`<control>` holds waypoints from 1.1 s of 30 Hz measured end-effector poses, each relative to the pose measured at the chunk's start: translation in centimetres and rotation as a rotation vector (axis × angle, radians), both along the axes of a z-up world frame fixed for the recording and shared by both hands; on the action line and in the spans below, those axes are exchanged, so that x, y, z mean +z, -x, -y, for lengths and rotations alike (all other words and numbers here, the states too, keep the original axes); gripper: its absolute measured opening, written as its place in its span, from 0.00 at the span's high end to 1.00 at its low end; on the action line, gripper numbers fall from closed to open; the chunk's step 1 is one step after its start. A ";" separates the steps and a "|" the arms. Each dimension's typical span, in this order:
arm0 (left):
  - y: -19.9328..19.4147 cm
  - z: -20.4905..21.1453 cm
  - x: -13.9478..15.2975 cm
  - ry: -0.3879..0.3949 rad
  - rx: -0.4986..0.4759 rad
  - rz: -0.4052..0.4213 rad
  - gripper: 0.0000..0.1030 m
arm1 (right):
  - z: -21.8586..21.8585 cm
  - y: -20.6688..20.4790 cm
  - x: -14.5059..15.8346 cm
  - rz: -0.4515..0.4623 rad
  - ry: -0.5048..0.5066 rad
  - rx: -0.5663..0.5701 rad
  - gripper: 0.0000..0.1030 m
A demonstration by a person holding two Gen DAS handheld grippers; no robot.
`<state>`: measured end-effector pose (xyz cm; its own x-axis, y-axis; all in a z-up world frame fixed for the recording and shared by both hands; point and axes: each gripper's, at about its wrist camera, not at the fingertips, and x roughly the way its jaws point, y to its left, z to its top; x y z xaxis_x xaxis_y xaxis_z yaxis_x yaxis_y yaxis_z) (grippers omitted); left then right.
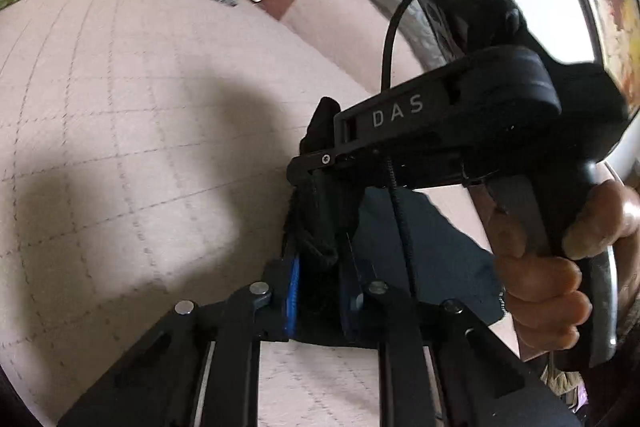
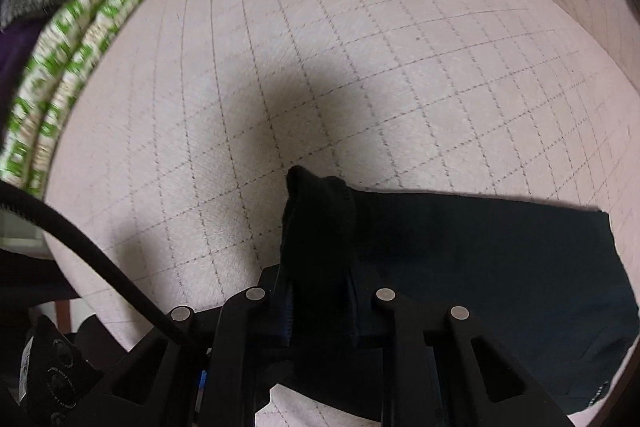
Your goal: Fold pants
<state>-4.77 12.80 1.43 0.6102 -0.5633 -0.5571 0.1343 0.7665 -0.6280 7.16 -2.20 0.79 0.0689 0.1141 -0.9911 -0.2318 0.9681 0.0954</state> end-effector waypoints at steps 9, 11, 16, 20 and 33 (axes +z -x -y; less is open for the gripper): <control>-0.5 5.0 2.9 0.090 -0.086 -0.010 0.86 | 4.8 -0.1 4.7 0.089 -0.148 -0.113 0.79; -0.7 7.2 3.2 0.090 -0.119 -0.014 0.86 | 6.7 -0.2 4.9 0.105 -0.163 -0.152 0.79; -1.4 13.2 2.7 0.031 -0.203 -0.034 0.86 | 13.0 0.9 4.5 0.125 -0.179 -0.245 0.79; -1.3 17.2 1.7 -0.064 -0.245 -0.059 0.78 | 17.9 2.1 2.8 0.130 -0.189 -0.318 0.74; 3.4 14.2 3.6 -0.134 -0.299 -0.034 0.44 | 30.7 7.8 6.0 0.278 -0.424 -0.553 0.66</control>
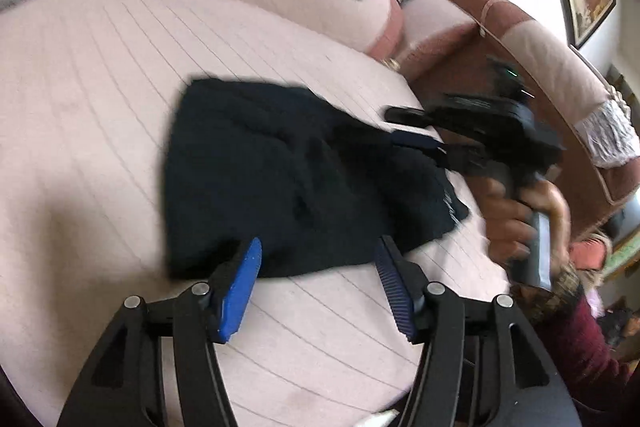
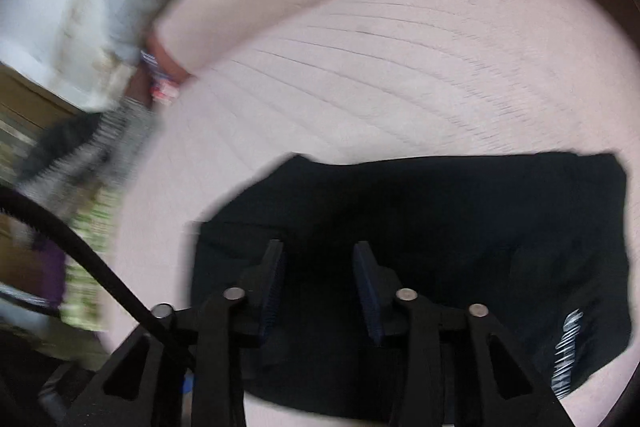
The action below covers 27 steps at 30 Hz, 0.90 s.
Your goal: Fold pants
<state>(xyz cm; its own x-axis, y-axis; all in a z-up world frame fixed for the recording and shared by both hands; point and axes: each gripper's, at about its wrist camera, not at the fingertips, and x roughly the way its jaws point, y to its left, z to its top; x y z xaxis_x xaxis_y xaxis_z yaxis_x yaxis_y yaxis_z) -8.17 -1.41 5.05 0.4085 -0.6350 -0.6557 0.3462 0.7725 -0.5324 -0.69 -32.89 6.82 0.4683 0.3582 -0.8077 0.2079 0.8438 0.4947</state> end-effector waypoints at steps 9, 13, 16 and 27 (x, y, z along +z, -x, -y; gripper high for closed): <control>-5.4 0.9 -3.4 -0.097 0.080 -0.053 0.44 | -6.5 -0.4 -5.0 -0.052 -0.280 0.093 0.68; -4.9 1.2 -3.6 -0.129 0.041 -0.013 0.44 | -5.1 0.4 -7.4 -0.067 -0.187 0.024 1.00; -4.8 1.3 -3.4 -0.143 0.007 -0.012 0.44 | -3.0 1.8 -6.2 -0.019 -0.118 -0.043 1.00; -4.0 0.8 -2.2 -0.179 0.020 0.004 0.41 | -3.0 7.2 -1.3 0.128 -0.143 -0.018 0.93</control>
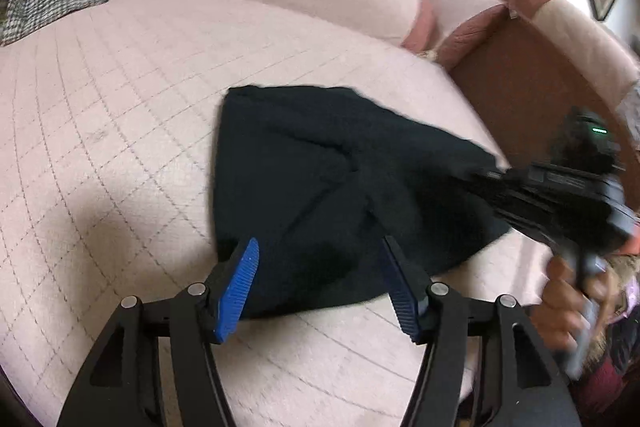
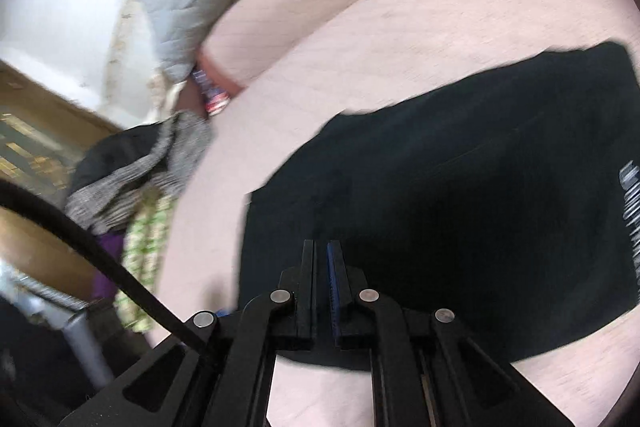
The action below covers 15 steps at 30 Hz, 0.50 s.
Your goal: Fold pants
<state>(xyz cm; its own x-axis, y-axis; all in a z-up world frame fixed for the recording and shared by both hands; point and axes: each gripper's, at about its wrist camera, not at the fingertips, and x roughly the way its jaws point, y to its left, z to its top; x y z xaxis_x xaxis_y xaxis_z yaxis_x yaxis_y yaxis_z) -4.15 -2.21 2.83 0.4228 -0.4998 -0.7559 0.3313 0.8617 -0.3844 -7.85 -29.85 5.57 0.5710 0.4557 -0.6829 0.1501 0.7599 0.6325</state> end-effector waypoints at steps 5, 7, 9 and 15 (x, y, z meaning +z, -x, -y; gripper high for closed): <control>0.3 0.9 -0.7 -0.073 -0.020 0.029 0.41 | -1.6 0.3 -3.2 -0.066 -0.083 0.054 0.93; 0.7 1.1 -0.3 -0.102 -0.029 0.032 0.41 | -1.7 0.7 -5.0 -0.107 -0.095 0.045 1.00; 1.1 1.0 0.3 -0.123 -0.023 0.033 0.41 | -0.9 1.6 -4.9 -0.088 -0.137 0.020 0.98; 3.0 2.1 2.6 -0.213 0.003 0.108 0.31 | 0.6 6.4 -0.8 0.028 0.166 -0.076 0.81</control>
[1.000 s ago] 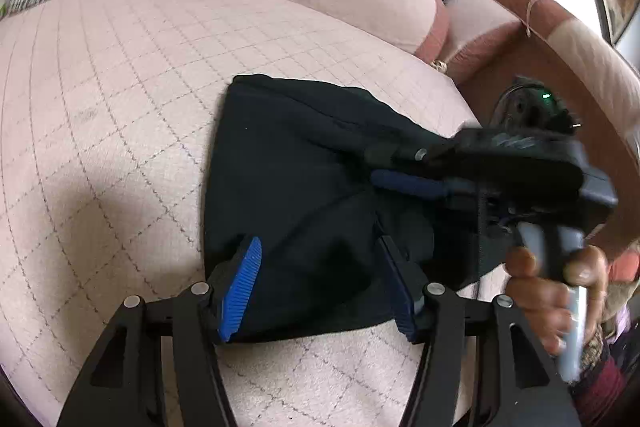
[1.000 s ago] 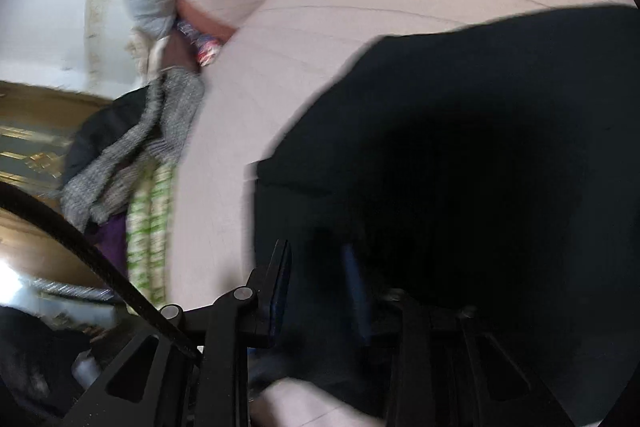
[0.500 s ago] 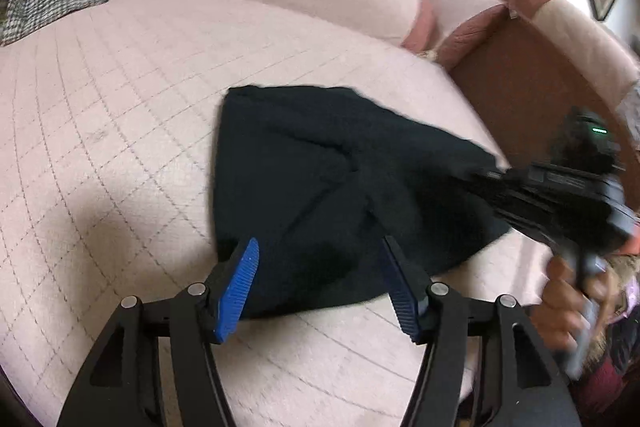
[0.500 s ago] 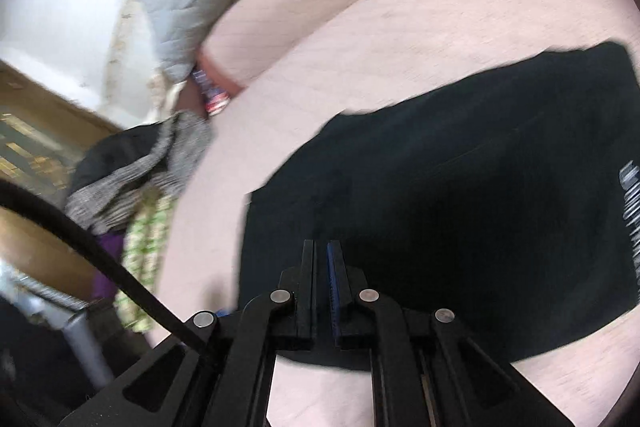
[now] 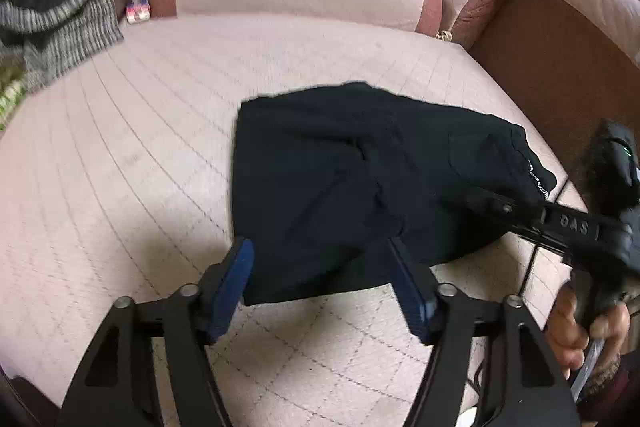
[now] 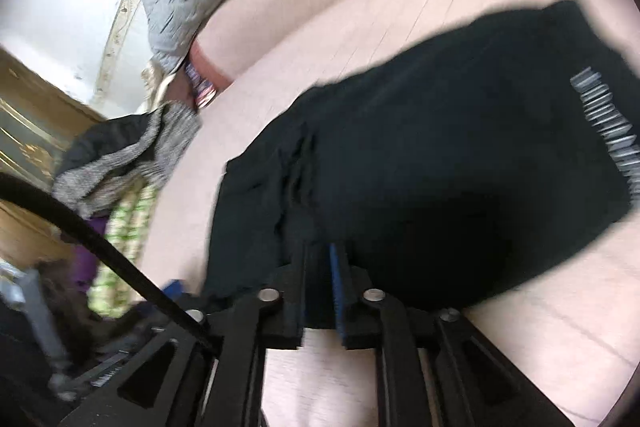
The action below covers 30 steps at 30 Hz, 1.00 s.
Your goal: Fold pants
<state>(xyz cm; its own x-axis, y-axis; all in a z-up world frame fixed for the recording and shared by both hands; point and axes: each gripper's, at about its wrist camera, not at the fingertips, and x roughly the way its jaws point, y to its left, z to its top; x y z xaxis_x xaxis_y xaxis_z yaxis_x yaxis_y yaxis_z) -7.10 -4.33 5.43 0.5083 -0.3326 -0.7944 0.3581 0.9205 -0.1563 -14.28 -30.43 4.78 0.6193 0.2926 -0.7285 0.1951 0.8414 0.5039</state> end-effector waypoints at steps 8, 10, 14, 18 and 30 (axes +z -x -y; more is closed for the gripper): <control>2.5 2.7 2.4 -0.065 -0.062 0.108 0.26 | 1.6 5.5 3.4 0.131 0.303 -0.245 0.60; 2.8 3.1 2.7 -0.070 -0.073 0.116 0.26 | 2.1 6.7 4.5 0.197 0.357 -0.325 0.60; 1.9 3.7 2.9 -0.047 -0.066 0.092 0.26 | 2.1 8.3 7.9 0.291 0.440 -0.361 0.60; -0.6 6.1 3.4 -0.007 -0.064 0.066 0.26 | 0.9 10.3 11.7 0.421 0.414 -0.325 0.60; -0.1 18.4 -1.5 -0.056 -0.268 -0.091 0.26 | -4.3 13.0 18.8 0.696 0.316 -0.203 0.47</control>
<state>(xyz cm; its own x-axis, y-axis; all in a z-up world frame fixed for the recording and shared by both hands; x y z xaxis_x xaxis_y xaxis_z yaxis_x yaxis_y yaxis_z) -7.05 -22.74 3.92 0.3341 -0.3995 -0.8537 0.5766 0.8031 -0.1502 -27.32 -26.17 23.62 0.9824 -0.0313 -0.1841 0.0881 0.9468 0.3095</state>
